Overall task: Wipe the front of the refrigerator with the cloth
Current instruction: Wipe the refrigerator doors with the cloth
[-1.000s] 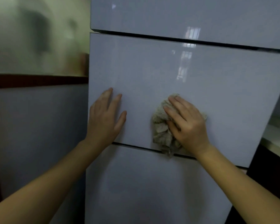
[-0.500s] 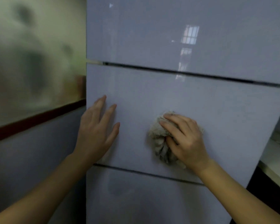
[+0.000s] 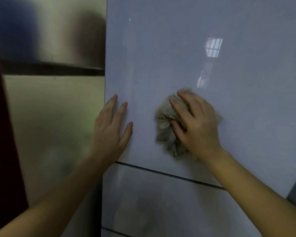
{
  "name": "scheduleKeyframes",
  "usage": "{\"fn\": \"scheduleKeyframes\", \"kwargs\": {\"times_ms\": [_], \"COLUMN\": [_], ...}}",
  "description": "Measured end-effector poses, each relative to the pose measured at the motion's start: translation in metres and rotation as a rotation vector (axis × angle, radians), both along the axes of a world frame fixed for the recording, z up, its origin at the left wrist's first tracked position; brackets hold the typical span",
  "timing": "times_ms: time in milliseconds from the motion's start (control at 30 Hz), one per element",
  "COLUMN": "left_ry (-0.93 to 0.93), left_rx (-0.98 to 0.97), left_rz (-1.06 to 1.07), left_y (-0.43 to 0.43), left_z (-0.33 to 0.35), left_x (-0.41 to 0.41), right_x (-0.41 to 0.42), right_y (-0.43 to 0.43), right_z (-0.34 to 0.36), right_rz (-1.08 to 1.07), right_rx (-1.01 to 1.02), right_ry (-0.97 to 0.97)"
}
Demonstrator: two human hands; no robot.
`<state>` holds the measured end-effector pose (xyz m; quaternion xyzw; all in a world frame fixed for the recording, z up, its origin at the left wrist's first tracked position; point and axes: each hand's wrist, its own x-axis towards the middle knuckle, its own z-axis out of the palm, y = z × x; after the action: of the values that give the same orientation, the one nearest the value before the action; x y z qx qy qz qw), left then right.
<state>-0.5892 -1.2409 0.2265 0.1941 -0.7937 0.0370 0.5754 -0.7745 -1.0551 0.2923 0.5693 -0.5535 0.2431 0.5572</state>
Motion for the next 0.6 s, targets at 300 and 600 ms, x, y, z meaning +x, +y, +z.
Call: {"fn": "scheduleKeyframes", "kwargs": {"times_ms": [300,600], "left_ry": [-0.04,-0.064], "left_rx": [0.055,0.106], "left_rz": [0.043,0.091], "left_y": [-0.009,0.003], "left_z": [0.048,0.152], "left_x": [0.004,0.022], "right_x": [-0.021,-0.012], "right_y": [0.01,0.007], "right_z": [-0.065,0.162], "right_rz": [0.175,0.068], "right_rx": [0.527,0.292], "right_ry": [0.315,0.208]}}
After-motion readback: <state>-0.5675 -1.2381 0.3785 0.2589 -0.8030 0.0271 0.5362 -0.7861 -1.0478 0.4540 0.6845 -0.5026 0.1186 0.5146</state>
